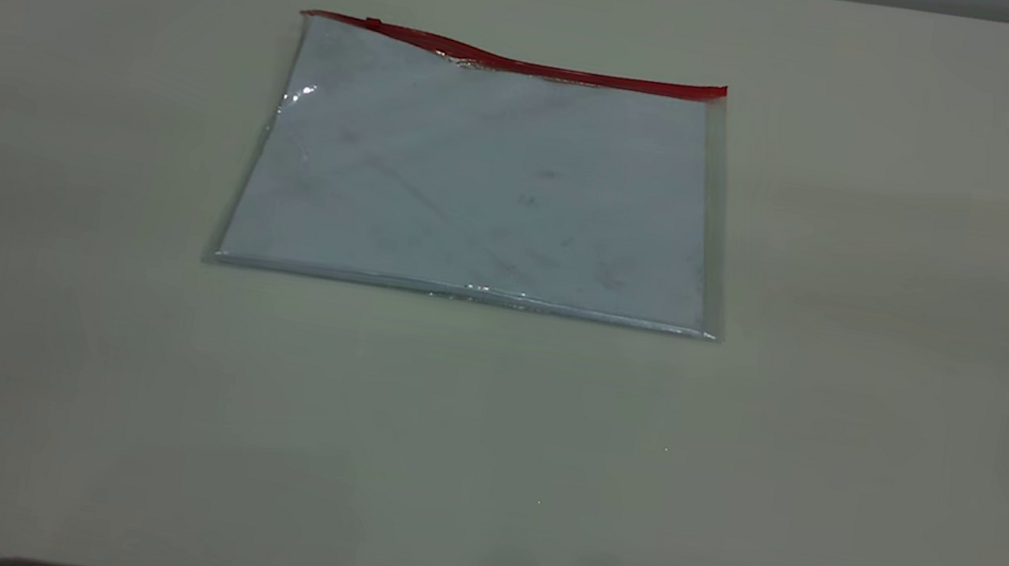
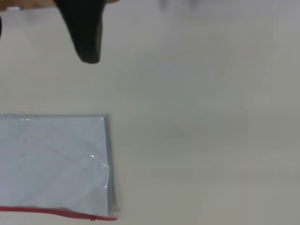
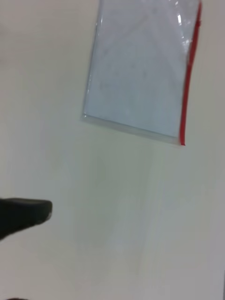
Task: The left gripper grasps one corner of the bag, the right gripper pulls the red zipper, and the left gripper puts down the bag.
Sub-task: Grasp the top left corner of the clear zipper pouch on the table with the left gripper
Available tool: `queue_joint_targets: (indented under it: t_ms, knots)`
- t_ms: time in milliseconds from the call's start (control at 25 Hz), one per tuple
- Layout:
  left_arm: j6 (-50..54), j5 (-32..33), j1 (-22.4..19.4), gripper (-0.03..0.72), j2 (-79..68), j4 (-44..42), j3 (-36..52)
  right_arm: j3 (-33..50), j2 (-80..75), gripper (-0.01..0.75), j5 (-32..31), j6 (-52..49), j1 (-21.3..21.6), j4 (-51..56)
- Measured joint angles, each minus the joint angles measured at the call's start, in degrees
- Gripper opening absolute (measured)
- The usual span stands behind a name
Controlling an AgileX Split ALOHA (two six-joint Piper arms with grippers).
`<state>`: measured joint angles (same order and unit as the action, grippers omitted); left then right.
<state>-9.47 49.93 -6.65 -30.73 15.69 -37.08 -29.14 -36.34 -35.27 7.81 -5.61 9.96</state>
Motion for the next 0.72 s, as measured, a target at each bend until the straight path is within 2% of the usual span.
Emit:
queue_joint_targets:
  t_ms: [80,200,360,560,720]
  knots:
    - [-0.3,-4.1,0.0,0.527,-8.7,1.4,-1.1,-2.1,-8.5,0.501,5.7,4.3,0.0,3.2]
    - [-3.2,-7.9,0.0,0.565,-23.2,3.9,-4.2,-7.4,-20.6,0.518,10.1,12.2,0.0,9.5]
    - [-10.5,-11.1,0.0,0.574,-41.7,8.8,-10.9,-14.2,-35.7,0.522,12.0,23.0,-1.4,18.5]
    - [-22.5,-15.9,0.0,0.577,-63.7,18.9,-21.8,-21.4,-53.3,0.522,12.5,35.2,-5.6,29.3]
    - [-29.6,-13.4,0.0,0.577,-79.5,26.0,-32.9,-27.3,-62.7,0.522,12.9,41.4,-6.4,36.1]
